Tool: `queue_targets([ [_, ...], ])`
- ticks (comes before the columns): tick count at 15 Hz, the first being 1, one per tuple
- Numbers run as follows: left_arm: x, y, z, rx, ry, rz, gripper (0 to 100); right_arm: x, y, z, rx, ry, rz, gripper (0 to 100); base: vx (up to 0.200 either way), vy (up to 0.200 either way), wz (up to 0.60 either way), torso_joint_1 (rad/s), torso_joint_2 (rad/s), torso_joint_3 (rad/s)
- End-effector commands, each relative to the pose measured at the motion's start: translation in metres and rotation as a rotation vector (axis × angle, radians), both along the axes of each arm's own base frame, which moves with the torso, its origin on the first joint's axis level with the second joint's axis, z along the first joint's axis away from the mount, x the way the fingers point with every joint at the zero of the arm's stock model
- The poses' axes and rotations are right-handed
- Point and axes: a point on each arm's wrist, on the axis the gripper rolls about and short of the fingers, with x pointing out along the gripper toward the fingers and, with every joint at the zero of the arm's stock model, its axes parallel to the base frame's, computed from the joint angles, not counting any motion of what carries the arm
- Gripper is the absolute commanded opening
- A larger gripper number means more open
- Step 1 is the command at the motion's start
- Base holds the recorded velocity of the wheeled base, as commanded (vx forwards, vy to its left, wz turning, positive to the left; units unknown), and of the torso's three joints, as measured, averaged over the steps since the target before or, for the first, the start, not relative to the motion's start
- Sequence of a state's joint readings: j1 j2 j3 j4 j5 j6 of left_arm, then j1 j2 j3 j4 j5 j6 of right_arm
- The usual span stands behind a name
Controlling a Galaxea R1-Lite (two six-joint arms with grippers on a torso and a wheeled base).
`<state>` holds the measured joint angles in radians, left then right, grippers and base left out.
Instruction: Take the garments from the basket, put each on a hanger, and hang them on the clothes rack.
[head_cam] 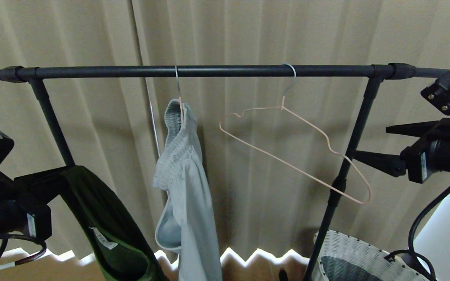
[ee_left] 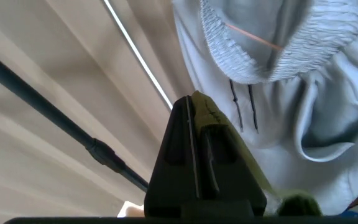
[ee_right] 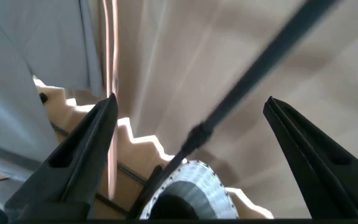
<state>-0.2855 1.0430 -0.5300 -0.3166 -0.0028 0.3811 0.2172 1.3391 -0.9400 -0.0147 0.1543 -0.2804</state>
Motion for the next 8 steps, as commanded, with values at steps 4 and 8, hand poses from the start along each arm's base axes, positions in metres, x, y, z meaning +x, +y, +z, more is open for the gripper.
queue_targets([
  [4,-0.002,0.001,-0.007,0.008,0.017,0.001,0,0.038,0.021,0.008,-0.015,0.068,0.05,100,0.0,0.0,0.0,0.0,0.0,0.0],
  [8,-0.018,0.005,-0.007,-0.002,-0.015,-0.001,0,0.05,0.049,0.003,-0.035,0.127,0.134,100,0.0,0.0,0.0,0.0,0.0,0.0],
])
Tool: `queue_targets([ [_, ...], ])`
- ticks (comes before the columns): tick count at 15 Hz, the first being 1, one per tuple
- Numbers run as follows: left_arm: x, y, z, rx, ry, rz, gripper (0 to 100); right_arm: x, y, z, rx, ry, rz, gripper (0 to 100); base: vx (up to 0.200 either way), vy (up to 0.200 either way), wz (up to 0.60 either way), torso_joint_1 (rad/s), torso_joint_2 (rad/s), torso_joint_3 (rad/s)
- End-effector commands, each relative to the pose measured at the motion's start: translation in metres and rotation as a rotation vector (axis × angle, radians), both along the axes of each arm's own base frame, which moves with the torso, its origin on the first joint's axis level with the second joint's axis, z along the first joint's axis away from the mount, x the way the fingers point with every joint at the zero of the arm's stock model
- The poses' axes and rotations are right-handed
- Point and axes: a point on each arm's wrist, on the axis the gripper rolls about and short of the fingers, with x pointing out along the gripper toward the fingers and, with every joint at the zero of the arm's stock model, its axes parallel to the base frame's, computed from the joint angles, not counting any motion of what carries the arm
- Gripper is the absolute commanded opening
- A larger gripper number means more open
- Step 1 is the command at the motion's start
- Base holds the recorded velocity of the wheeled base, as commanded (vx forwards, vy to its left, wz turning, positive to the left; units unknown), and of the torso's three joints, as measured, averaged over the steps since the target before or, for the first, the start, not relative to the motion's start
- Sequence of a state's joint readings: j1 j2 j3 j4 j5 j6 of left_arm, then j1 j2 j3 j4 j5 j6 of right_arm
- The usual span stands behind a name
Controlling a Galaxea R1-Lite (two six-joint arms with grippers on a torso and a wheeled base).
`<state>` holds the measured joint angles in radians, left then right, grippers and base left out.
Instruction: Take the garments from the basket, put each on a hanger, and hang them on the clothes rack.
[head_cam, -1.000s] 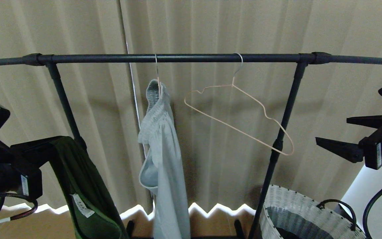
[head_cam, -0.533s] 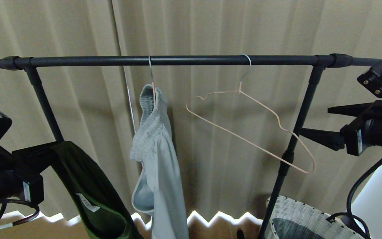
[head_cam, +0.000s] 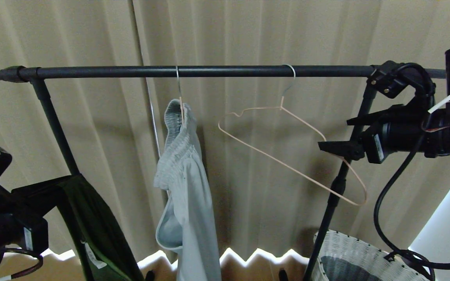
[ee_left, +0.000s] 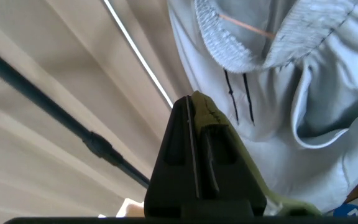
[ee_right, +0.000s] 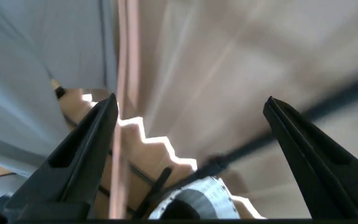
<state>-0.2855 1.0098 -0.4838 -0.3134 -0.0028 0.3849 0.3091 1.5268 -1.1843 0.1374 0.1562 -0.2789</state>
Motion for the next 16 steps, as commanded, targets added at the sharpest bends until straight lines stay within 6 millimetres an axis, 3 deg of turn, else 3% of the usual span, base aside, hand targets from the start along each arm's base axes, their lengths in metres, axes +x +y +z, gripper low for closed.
queue_targets([
  [1,-0.013,0.004,0.001,-0.011,-0.033,0.002,0,0.005,0.019,-0.008,-0.015,0.043,0.059,100,0.0,0.0,0.0,0.0,0.0,0.0],
  [3,-0.017,0.005,-0.002,-0.011,-0.034,0.002,0,0.007,0.024,-0.011,-0.019,0.053,0.073,100,0.0,0.0,0.0,0.0,0.0,0.0],
  [11,-0.019,0.005,-0.007,-0.008,-0.023,0.0,0,0.05,0.036,-0.016,0.007,0.225,0.004,100,0.0,0.0,0.0,0.0,0.0,0.0],
  [16,-0.02,0.006,-0.008,-0.006,-0.021,-0.003,0,0.051,0.03,-0.016,0.009,0.227,-0.018,100,0.0,0.0,0.0,0.0,0.0,0.0],
])
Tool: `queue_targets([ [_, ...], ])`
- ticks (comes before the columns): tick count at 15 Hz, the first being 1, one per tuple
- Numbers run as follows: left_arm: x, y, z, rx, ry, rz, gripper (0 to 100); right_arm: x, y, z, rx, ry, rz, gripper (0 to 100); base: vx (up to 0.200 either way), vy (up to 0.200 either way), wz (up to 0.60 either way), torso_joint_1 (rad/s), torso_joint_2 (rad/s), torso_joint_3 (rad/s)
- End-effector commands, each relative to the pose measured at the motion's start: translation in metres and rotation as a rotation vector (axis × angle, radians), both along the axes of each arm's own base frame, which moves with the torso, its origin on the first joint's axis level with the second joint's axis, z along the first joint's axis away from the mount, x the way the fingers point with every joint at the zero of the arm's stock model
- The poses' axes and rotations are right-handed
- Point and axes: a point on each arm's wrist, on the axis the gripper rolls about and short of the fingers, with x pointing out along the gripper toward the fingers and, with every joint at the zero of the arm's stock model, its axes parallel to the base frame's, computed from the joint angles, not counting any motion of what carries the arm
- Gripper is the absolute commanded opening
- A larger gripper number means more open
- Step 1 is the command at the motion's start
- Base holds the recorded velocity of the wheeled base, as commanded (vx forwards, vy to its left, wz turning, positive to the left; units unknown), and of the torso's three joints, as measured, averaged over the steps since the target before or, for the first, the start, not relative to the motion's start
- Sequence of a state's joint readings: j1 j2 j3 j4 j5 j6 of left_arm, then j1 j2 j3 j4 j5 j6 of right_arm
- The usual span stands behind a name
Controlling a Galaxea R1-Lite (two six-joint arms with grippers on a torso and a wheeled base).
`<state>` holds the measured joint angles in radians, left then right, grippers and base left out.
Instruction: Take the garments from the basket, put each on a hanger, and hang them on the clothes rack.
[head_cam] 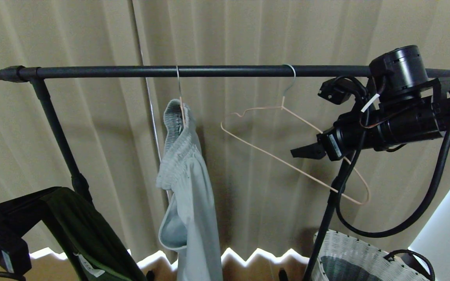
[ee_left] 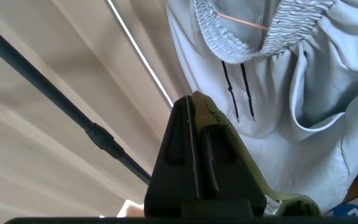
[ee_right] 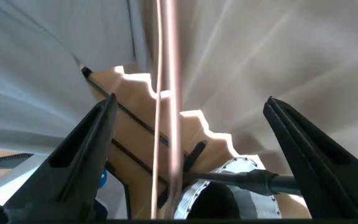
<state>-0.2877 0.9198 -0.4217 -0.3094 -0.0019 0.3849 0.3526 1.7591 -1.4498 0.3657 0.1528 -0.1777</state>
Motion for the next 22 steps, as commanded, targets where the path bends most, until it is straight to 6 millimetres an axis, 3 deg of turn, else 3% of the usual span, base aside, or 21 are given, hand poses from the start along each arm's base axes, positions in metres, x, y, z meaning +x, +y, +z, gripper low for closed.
queue_targets([
  [1,0.0,0.0,-0.001,0.001,0.003,-0.003,0,0.0,-0.002,0.0,0.0,0.001,-0.004,100,0.0,0.0,0.0,0.0,0.0,0.0],
  [5,0.0,0.0,-0.001,0.001,0.003,-0.002,0,-0.001,-0.003,-0.001,-0.002,0.006,-0.007,100,0.0,0.0,0.0,0.0,0.0,0.0],
  [6,0.0,0.0,0.0,0.0,0.001,-0.002,0,-0.001,-0.003,-0.001,-0.002,0.007,-0.008,0,0.0,0.0,0.0,0.0,0.0,0.0],
  [13,0.0,0.0,-0.001,0.001,0.003,0.0,0,-0.011,-0.007,0.0,-0.001,0.007,-0.009,0,0.0,0.0,0.0,0.0,0.0,0.0],
  [18,0.0,0.0,0.0,-0.001,0.002,0.001,0,-0.024,-0.013,0.019,0.09,-0.017,-0.07,0,0.0,0.0,0.0,0.0,0.0,0.0],
  [22,0.0,0.0,-0.001,0.002,0.001,0.001,0,-0.039,-0.039,0.033,0.117,-0.055,-0.147,0,0.0,0.0,0.0,0.0,0.0,0.0],
])
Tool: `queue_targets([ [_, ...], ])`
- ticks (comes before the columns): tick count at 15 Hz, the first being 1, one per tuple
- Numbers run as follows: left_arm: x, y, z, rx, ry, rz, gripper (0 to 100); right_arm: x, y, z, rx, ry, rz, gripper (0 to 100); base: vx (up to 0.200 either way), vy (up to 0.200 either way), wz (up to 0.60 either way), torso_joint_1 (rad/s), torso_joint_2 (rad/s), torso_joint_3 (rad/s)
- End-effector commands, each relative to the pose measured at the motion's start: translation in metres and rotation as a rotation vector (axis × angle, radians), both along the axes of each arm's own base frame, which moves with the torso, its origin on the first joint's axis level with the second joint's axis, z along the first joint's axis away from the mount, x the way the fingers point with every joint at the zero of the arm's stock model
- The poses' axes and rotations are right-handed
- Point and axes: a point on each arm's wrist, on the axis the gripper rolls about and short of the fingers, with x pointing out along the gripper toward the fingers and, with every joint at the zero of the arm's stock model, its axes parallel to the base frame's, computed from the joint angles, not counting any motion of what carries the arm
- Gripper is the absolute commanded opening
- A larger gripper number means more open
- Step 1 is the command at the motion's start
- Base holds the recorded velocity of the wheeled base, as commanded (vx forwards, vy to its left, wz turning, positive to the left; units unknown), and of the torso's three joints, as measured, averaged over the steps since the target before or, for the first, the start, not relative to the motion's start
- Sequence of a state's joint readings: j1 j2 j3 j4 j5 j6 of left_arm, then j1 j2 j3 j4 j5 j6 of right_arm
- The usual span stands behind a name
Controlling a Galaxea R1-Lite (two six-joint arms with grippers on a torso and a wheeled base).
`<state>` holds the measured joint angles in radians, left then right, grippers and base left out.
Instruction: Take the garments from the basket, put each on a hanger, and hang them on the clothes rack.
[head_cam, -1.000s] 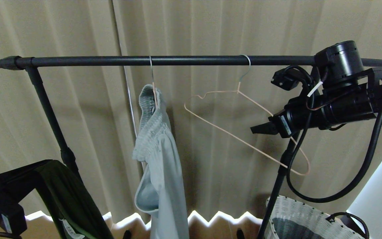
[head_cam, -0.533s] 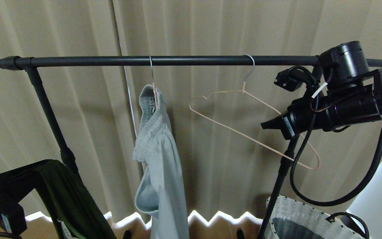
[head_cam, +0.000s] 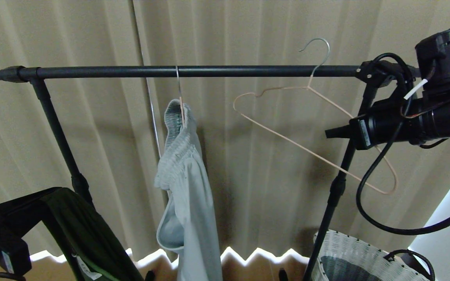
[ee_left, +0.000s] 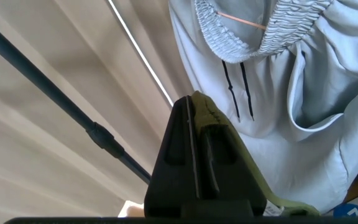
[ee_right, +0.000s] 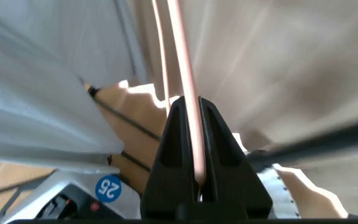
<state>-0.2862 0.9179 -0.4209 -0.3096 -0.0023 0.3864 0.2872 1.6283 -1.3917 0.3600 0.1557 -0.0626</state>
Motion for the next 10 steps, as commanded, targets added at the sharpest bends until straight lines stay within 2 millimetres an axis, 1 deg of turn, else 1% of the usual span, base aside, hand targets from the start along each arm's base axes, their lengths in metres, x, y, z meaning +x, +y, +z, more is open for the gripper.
queue_targets([
  [1,0.0,0.0,-0.001,0.002,0.001,-0.002,0,-0.019,-0.015,0.01,0.01,-0.035,-0.032,0,0.0,0.0,0.0,0.0,0.0,0.0],
  [2,0.0,0.0,-0.001,0.003,-0.001,-0.004,0,-0.023,-0.017,0.011,0.01,-0.037,-0.038,0,0.0,0.0,0.0,0.0,0.0,0.0],
  [3,0.0,0.0,0.0,0.024,-0.011,-0.008,0,-0.037,-0.024,0.009,0.008,-0.036,-0.049,0,0.0,0.0,0.0,0.0,0.0,0.0],
  [8,-0.005,0.002,-0.002,0.051,-0.027,-0.006,0,-0.08,-0.035,0.0,0.002,-0.032,-0.051,0,0.0,0.0,0.0,0.0,0.0,0.0],
  [9,-0.005,0.002,-0.003,0.051,-0.025,-0.006,0,-0.082,-0.035,0.0,0.002,-0.032,-0.051,0,-0.2,0.0,0.0,0.007,0.0,-0.002],
  [10,-0.004,0.002,-0.002,0.051,-0.027,-0.003,0,-0.091,-0.037,-0.002,0.002,-0.037,-0.052,0,-0.2,0.0,0.0,0.007,0.0,0.002],
])
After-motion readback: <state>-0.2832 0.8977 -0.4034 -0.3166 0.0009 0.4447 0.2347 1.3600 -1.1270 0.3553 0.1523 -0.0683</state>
